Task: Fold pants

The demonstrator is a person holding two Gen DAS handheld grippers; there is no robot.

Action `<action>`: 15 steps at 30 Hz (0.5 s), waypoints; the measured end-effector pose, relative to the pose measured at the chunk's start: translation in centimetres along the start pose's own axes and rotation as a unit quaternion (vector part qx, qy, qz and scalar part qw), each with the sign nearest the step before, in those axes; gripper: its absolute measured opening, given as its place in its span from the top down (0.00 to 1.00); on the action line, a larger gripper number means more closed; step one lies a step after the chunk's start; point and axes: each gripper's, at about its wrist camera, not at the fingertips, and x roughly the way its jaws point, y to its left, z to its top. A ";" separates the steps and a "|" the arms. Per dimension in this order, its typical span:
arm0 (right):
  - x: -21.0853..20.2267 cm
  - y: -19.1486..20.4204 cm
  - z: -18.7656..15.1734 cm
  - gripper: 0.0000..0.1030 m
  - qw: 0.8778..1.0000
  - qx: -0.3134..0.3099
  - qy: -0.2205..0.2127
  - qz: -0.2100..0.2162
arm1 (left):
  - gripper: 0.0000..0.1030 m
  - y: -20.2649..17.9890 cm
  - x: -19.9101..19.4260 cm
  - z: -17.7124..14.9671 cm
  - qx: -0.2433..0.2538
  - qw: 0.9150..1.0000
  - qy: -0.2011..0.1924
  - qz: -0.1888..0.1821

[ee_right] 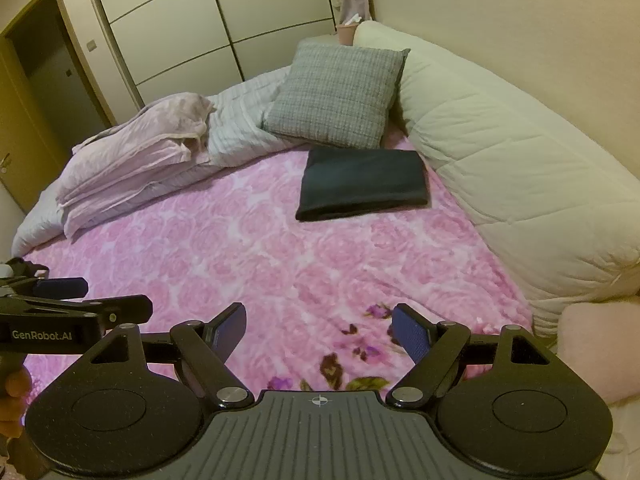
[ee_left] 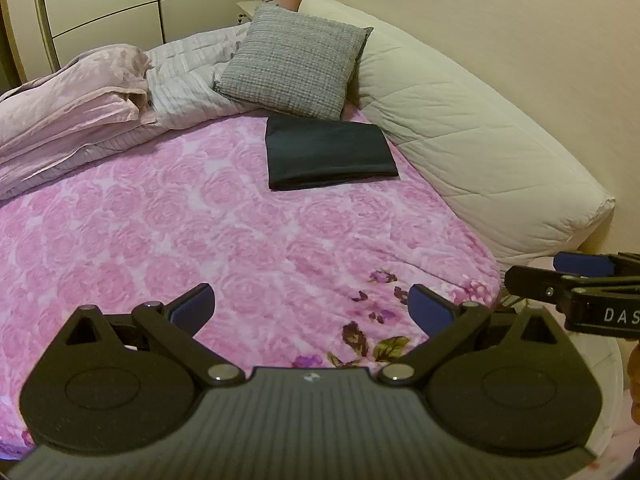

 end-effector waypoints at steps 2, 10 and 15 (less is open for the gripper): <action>-0.1 -0.1 0.0 0.25 1.000 0.000 -0.001 0.000 | 0.01 -0.2 0.1 0.0 0.002 1.000 0.000 -0.001; 0.0 -0.4 0.3 0.25 1.000 0.001 -0.003 -0.003 | 0.01 -0.9 0.5 0.4 0.007 1.000 -0.002 -0.004; 0.1 -0.6 0.4 0.25 1.000 0.000 -0.002 -0.006 | 0.02 -1.1 0.6 0.7 0.009 1.000 -0.004 -0.005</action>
